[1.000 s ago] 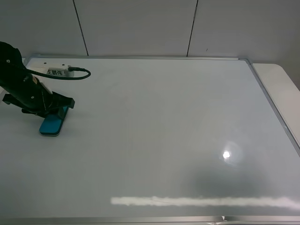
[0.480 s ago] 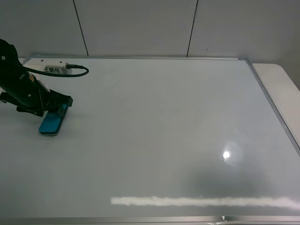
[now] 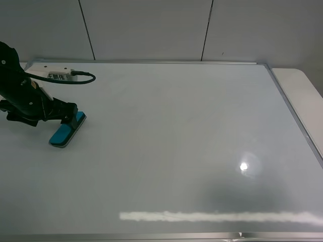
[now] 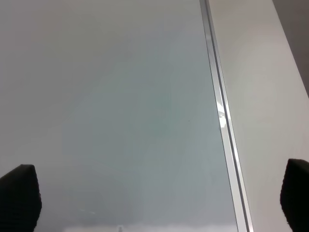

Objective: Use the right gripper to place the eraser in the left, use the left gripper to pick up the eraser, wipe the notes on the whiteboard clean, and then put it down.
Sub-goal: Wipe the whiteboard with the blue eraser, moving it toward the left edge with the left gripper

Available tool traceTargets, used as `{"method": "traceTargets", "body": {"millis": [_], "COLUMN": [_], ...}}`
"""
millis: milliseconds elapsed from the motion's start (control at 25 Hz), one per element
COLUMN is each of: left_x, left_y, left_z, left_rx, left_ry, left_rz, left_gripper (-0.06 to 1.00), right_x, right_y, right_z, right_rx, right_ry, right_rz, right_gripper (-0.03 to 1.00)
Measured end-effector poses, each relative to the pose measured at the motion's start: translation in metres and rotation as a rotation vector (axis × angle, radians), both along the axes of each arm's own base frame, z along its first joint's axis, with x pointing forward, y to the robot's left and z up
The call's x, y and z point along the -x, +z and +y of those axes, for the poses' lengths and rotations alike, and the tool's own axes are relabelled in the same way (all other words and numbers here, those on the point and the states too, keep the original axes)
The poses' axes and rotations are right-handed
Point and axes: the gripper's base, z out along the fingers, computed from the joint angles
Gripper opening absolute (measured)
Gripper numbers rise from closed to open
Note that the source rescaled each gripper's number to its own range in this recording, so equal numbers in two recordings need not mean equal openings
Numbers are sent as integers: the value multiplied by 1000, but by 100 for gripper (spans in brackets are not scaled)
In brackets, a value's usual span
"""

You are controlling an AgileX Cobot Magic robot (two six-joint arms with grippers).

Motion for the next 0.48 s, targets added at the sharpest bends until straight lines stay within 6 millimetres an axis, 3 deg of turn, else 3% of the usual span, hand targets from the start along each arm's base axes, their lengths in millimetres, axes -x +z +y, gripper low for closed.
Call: {"method": "traceTargets", "body": {"millis": [240, 480], "left_x": [0, 3], "left_y": [1, 21], "left_z": [0, 2], "left_rx": [1, -15], "left_ry": [0, -14], "left_rz": [-4, -58], "left_gripper": [92, 92], "right_x": [0, 0], "right_y": [0, 0], "right_z": [0, 0], "right_rx": [0, 0], "right_ry": [0, 0], "right_rz": [0, 0], "right_gripper": [100, 100]}}
